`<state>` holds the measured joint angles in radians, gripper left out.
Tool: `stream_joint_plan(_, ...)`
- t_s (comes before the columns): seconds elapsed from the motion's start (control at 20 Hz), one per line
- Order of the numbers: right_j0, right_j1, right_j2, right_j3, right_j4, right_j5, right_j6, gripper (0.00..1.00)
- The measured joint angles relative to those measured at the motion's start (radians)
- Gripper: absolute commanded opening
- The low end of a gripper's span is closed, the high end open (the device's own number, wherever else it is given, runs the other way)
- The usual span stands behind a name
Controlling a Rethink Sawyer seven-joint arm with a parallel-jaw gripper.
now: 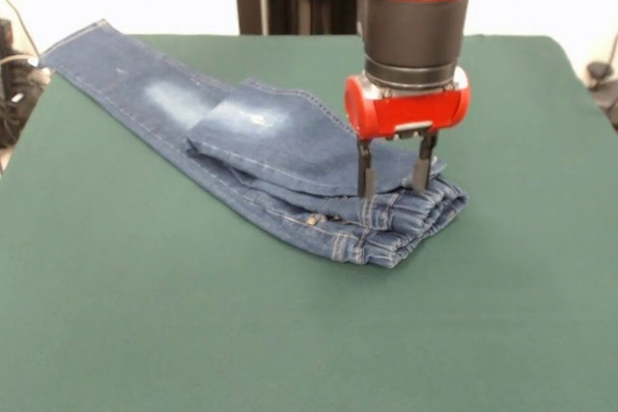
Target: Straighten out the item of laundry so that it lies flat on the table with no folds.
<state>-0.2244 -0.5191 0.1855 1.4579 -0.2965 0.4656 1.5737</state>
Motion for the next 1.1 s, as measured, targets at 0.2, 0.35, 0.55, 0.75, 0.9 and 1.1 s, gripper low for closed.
stream_joint_plan(0.2,0.001,-0.017,-0.002,0.001,0.000,0.000,0.000,1.00)
stream_joint_plan(0.35,0.003,-0.029,-0.004,0.001,0.001,0.000,0.000,1.00)
stream_joint_plan(0.55,0.005,-0.031,-0.005,0.001,0.002,0.000,0.000,1.00)
stream_joint_plan(0.75,0.014,-0.031,-0.011,0.007,0.006,0.000,0.000,1.00)
stream_joint_plan(0.9,0.026,-0.029,-0.021,0.016,0.016,-0.001,0.000,1.00)
stream_joint_plan(1.1,0.044,-0.027,-0.045,0.042,0.060,-0.013,0.004,1.00)
